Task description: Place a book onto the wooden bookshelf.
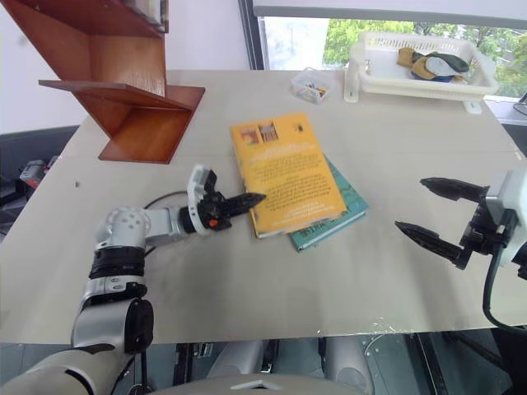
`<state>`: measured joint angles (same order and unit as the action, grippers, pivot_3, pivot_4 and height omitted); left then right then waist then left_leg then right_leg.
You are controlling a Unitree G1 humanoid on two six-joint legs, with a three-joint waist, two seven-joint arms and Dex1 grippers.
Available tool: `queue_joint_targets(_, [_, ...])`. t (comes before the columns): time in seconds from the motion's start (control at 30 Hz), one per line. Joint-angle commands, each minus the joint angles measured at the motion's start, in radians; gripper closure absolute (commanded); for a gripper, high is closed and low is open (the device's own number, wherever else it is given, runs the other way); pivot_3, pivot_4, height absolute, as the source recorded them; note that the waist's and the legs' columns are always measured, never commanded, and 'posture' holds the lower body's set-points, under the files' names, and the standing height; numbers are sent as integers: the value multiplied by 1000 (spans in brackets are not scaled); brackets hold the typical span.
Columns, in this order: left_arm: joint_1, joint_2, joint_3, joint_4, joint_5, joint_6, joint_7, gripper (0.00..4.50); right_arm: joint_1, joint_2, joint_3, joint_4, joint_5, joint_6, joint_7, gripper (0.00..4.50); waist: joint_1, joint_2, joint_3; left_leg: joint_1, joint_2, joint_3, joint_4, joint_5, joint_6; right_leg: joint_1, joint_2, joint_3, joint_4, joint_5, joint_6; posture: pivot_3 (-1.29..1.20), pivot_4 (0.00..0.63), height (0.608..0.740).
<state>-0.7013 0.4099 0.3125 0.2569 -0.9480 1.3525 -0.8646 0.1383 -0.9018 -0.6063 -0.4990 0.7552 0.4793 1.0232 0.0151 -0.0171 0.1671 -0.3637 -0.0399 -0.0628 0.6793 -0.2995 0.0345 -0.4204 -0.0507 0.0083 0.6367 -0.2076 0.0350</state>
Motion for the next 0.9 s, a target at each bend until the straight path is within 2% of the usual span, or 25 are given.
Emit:
queue_joint_targets(0.03, [-90,77,1,-160,37,-151,0,4418,-29,-4,-11,18,1,-29,10,0,-1,0,0,-1,0,0,0,0,0,0,0,0,-1,0,0,0,150,740])
queue_joint_targets(0.07, [-92,93,-21,-185,64,-194,-5,4418,-35,-5,-6,25,-2,-32,12,0,-2,1,0,0,0,0,0,0,0,0,0,0,-1,0,0,0,150,740])
queue_joint_targets(0.17, [-90,212,-164,-301,283,-494,-77,4418,-75,-11,26,65,-15,-51,27,0,-5,1,0,2,0,3,-2,0,0,0,0,2,-2,0,0,0,150,740])
queue_joint_targets(0.27, [-61,334,-318,-331,558,-884,-159,4418,-118,-14,58,99,-27,-65,41,0,-2,2,0,2,0,3,-6,0,0,0,1,2,-5,0,0,0,150,740])
queue_joint_targets(0.4, [-140,371,-346,-242,778,-1312,-110,4418,-177,-22,93,148,-39,-77,64,0,6,2,1,-1,0,2,-9,0,0,-1,0,1,-10,0,0,0,150,740])
queue_joint_targets(0.47, [-178,391,-347,-187,866,-1466,-76,4418,-200,-25,103,170,-46,-81,75,0,7,2,1,-4,0,1,-8,0,0,-3,0,0,-11,0,0,0,150,740])
queue_joint_targets(0.57, [-230,452,-334,-108,948,-1628,-62,4418,-241,-44,110,224,-57,-98,106,0,3,2,1,-9,-1,2,-8,0,1,-8,0,1,-11,1,0,0,150,740])
queue_joint_targets(0.7, [-238,556,-331,5,980,-1750,-117,4418,-292,-60,121,293,-73,-122,137,0,-5,2,0,-16,-1,4,-8,0,1,-17,0,2,-9,2,1,0,150,740])
queue_joint_targets(0.9, [-315,714,-323,236,1065,-1904,-121,4418,-318,-50,152,319,-87,-142,154,0,-4,2,1,-18,-1,4,-7,0,1,-19,3,-2,-7,2,1,0,150,740])
